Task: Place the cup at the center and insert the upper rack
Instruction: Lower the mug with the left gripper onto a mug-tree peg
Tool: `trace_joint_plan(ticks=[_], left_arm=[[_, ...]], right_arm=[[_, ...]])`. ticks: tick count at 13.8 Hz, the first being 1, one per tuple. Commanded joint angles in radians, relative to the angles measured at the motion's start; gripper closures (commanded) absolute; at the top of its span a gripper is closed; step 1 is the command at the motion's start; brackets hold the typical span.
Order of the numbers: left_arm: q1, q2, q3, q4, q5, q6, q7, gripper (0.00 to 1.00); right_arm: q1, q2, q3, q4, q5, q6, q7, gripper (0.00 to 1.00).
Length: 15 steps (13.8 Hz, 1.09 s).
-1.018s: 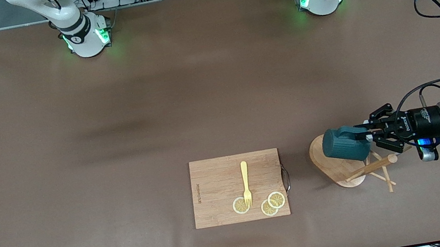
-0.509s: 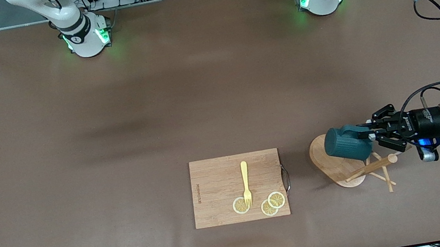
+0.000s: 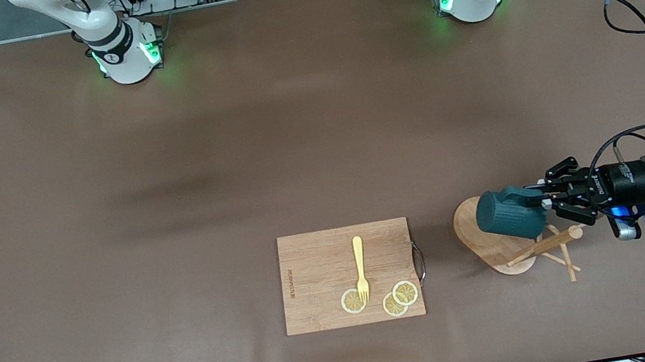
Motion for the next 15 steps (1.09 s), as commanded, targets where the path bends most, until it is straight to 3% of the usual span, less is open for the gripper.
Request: trace_joint_plan(ticks=[1,15], left_arm=[[0.015,0.014,-0.009,0.018,-0.030,-0.022,0.021,1.00],[0.054,0.043,-0.007,0.025,-0.030,-0.079,0.144,1.00]], right_arm=[[0.005,-0.012,0.001,-0.013,0.001,-0.002,0.006,0.00],[0.005,-0.012,0.007,-0.016,0.001,0.001,0.006,0.00]])
